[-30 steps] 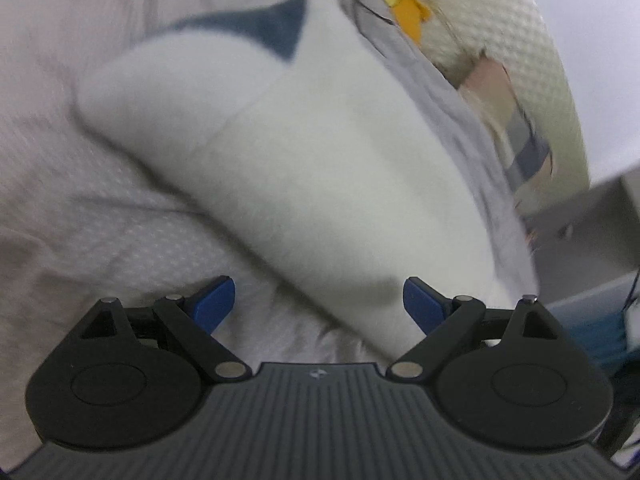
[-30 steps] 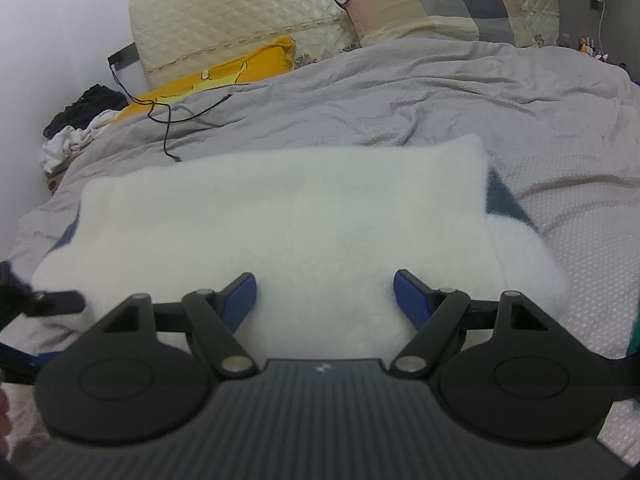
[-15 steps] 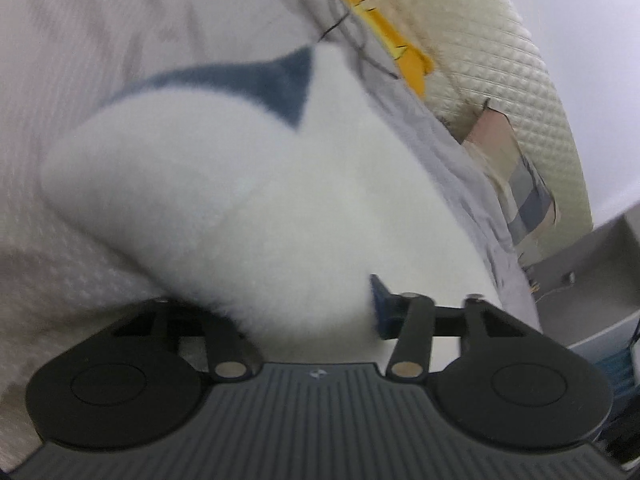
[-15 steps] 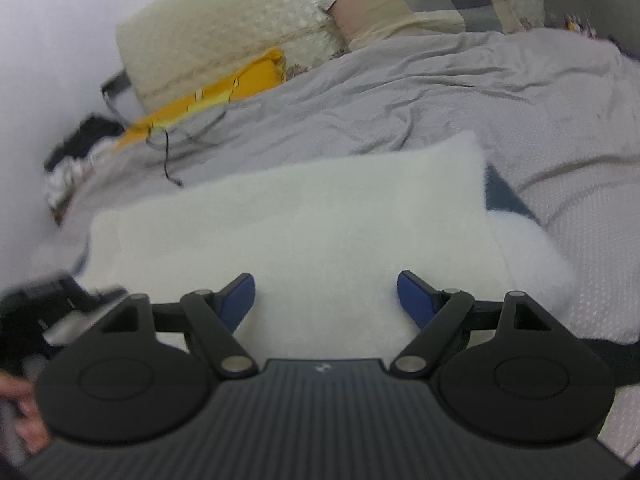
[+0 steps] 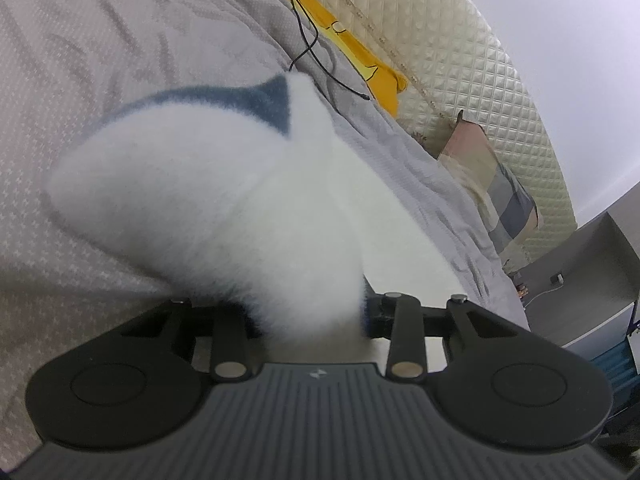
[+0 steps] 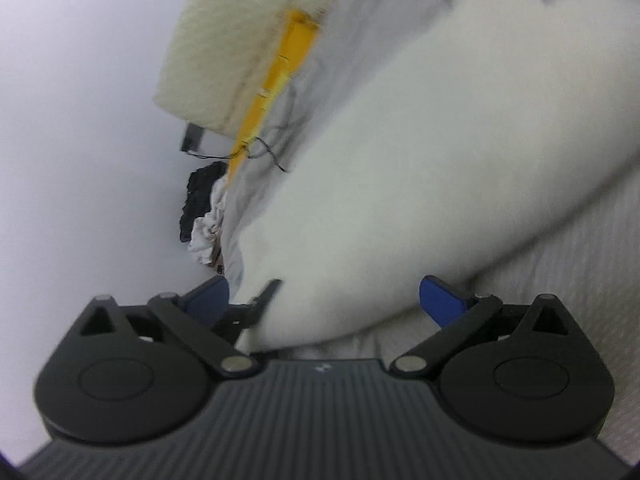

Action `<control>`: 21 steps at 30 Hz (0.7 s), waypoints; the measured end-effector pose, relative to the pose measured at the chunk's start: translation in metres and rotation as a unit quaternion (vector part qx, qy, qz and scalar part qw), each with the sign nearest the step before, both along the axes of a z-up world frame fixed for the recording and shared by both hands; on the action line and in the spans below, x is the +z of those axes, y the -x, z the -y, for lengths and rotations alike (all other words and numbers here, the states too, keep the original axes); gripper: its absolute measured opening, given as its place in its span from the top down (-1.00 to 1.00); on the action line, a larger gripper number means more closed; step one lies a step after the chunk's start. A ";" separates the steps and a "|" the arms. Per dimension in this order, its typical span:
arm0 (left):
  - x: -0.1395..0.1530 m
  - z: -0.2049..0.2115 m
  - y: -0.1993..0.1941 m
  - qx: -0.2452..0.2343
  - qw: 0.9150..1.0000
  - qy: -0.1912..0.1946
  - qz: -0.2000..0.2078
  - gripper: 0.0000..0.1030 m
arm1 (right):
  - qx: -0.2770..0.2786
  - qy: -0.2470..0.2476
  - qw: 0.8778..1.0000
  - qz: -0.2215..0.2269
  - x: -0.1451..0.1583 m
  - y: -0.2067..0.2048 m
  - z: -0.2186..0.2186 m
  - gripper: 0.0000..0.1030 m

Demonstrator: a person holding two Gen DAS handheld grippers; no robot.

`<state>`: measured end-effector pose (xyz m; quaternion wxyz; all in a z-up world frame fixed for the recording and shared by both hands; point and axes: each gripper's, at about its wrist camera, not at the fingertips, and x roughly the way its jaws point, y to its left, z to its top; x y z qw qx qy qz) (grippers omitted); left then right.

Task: Fold large clothes

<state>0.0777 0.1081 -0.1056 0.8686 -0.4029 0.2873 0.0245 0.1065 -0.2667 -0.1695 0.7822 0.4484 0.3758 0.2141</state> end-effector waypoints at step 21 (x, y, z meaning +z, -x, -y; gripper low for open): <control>0.000 -0.008 -0.001 0.007 1.000 0.030 0.002 0.21 | -0.247 -0.037 0.968 -0.023 -0.039 -0.006 0.080 -0.95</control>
